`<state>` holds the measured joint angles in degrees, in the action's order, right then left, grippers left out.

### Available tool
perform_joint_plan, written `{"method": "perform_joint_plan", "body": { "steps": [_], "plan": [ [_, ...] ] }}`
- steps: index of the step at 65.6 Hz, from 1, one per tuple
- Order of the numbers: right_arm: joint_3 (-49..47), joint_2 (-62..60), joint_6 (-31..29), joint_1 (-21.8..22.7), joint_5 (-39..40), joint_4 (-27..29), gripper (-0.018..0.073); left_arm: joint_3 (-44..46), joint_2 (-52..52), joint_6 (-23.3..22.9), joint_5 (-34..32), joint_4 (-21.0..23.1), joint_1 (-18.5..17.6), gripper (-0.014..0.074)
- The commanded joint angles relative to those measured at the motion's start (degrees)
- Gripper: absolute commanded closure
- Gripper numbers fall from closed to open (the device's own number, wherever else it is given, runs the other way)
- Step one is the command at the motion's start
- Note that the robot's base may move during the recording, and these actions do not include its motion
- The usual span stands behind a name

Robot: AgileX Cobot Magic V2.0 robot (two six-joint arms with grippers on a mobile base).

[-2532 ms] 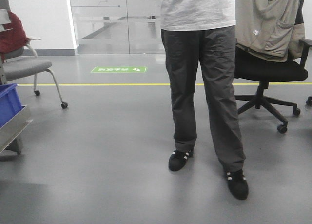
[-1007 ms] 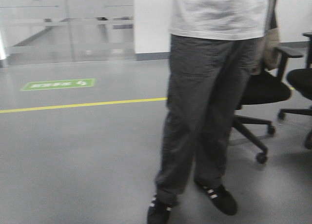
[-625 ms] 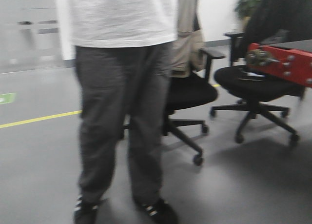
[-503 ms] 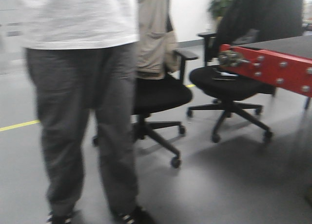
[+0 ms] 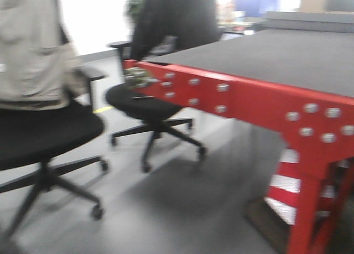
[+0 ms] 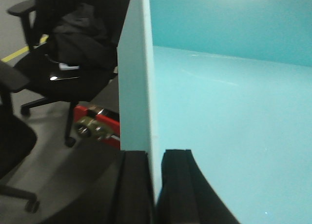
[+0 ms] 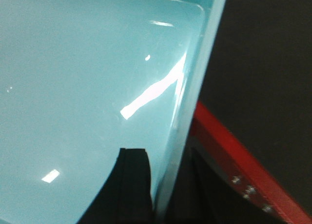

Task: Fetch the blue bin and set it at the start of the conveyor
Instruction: 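Drive up to the red-framed conveyor table holding the teal bin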

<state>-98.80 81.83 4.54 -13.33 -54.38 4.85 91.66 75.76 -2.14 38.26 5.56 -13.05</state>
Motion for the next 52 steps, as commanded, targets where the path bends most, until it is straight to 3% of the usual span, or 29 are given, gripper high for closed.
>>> {"method": "perform_joint_plan", "body": {
  "steps": [1,52],
  "plan": [
    [-0.5,-0.8,-1.6,0.7,0.9,-3.0,0.0711,0.6,-0.7,0.2,-3.6,-1.4,0.4,0.0708],
    [-0.5,-0.8,-1.6,0.7,0.9,-3.0,0.0711,0.6,-0.7,0.2,-3.6,-1.8,0.4,0.0708]
  ]
}}
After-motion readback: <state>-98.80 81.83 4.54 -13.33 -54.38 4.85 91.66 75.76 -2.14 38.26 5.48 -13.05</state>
